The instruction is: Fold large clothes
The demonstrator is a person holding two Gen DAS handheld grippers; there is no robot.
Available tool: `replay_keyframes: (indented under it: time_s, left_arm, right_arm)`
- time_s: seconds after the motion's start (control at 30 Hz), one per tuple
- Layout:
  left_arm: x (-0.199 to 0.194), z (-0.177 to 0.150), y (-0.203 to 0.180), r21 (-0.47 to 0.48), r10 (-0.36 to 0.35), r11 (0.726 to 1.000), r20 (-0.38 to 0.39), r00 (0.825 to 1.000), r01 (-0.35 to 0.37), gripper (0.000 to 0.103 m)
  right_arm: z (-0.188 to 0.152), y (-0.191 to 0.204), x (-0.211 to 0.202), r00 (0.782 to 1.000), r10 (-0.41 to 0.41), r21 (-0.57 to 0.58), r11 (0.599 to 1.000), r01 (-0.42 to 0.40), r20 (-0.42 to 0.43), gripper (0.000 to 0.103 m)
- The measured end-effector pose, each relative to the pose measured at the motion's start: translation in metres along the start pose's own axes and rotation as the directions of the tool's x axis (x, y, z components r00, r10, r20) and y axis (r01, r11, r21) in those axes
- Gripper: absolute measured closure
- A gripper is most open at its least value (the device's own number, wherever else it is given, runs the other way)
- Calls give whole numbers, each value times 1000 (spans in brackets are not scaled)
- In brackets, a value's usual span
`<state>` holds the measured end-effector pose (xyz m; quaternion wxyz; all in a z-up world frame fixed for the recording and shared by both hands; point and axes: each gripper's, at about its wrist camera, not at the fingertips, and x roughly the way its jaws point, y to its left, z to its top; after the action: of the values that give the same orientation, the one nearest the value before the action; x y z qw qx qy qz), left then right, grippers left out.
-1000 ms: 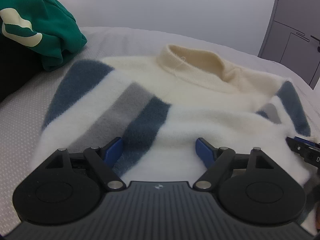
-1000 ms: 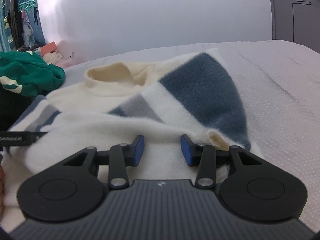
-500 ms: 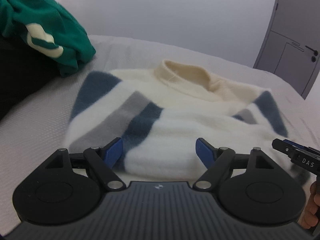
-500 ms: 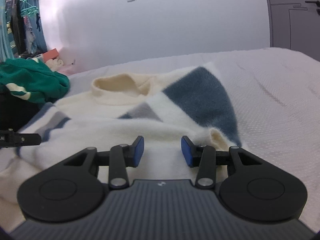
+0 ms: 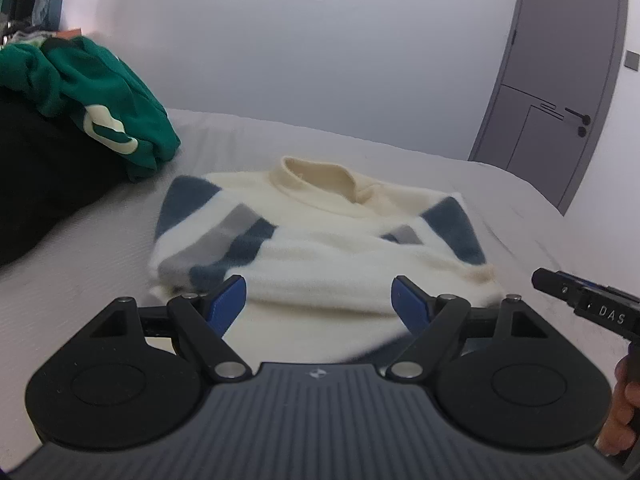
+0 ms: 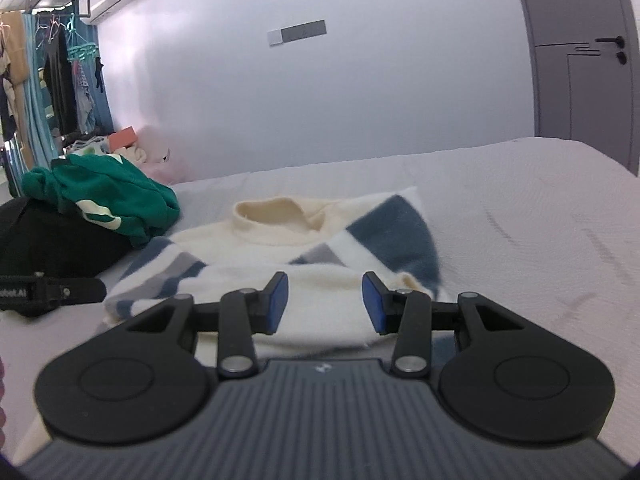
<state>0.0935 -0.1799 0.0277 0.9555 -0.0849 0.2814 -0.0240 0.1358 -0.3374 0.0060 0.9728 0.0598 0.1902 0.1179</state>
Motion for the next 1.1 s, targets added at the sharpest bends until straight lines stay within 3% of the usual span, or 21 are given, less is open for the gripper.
replay_keyframes:
  time_s: [0.27, 0.4, 0.5, 0.83, 1.1]
  left_arm:
    - [-82, -28, -5, 5, -49, 999, -2, 999, 49, 20]
    - [-116, -40, -2, -33, -19, 999, 40, 999, 20, 20]
    - [-131, -46, 5, -75, -24, 997, 30, 999, 26, 20]
    - [-142, -69, 24, -121, 7, 993, -60, 998, -15, 20]
    - [-117, -86, 62, -244, 59, 964, -180, 982, -103, 20]
  right_arm:
    - [-17, 18, -83, 999, 4, -72, 997, -8, -44, 58]
    - [-26, 22, -111, 996, 39, -91, 995, -47, -86, 58]
    - [-28, 27, -124, 991, 37, -109, 993, -52, -129, 58]
    - [-45, 10, -134, 951, 19, -36, 999, -32, -309, 58]
    - [-57, -22, -111, 897, -39, 114, 989, 99, -441, 58]
